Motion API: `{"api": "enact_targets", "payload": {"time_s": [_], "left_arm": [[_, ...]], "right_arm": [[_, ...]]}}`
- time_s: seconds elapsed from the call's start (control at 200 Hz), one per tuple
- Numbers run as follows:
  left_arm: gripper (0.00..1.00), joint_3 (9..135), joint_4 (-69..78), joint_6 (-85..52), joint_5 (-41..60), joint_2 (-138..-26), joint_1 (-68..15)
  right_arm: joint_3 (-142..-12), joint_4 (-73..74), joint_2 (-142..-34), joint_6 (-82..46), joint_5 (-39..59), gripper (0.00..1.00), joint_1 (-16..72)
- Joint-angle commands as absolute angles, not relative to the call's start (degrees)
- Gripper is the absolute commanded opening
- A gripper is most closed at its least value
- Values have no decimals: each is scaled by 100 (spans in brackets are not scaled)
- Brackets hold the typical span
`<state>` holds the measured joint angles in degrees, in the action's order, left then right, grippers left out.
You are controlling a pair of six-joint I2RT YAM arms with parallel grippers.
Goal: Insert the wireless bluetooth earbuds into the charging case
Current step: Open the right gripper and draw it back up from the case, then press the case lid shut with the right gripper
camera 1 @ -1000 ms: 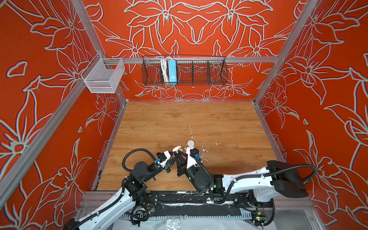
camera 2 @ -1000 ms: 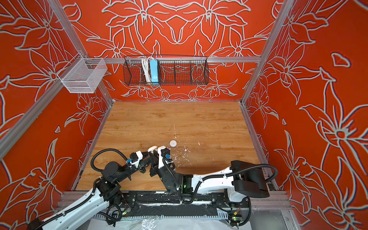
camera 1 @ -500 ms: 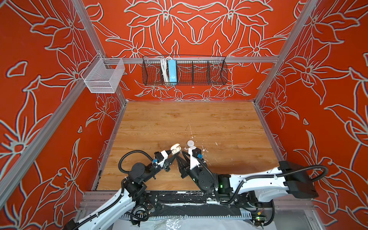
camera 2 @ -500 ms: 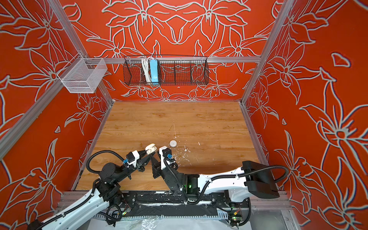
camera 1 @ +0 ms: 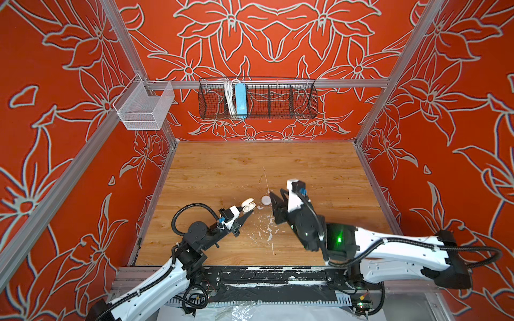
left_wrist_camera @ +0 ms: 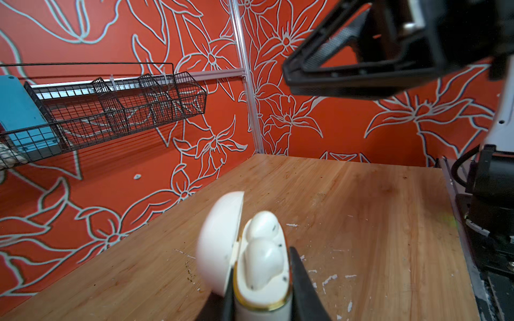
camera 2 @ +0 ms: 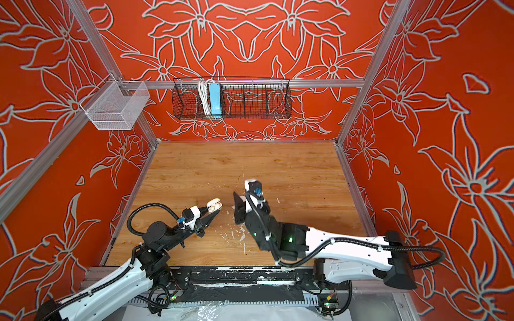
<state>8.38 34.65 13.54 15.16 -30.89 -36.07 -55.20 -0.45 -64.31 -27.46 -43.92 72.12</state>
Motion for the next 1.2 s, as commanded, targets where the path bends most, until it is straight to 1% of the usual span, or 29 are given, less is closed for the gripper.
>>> {"api": "enact_targets", "payload": {"time_s": [0.0,0.04,0.115,0.18,0.36,0.47,0.746,0.981,1.196], "left_arm": [[0,1058,3433,1568,1861,-3225,-3630],[0,1101,3386,1603,1950,-3279,-3631],[0,1188,3327,1608,2100,-3376,-3632],[0,1232,3327,1602,2241,-3452,-3630],[0,1359,3266,1672,2726,-3567,-3630],[0,1426,3233,1755,2981,-3636,-3663],[0,1494,3169,1810,3107,-3753,-3685],[0,1503,3138,1819,3076,-3739,-3683],[0,1503,3127,1828,3057,-3744,-3691]], "right_arm": [[-5801,-1693,-6550,-3081,-2824,39,6540],[-5839,-1756,-6570,-3007,-2652,39,6442],[-5916,-1807,-6651,-2844,-2406,44,6359],[-6109,-2005,-6797,-2804,-2152,45,6264],[-6569,-2335,-7314,-2748,-1751,43,6187],[-6792,-2441,-7543,-2731,-1556,39,6179],[-6469,-1862,-7328,-2630,-1055,39,6179],[-6143,-1438,-7100,-2562,-839,39,6179],[-6026,-1232,-7102,-2496,-633,38,6179]]}}
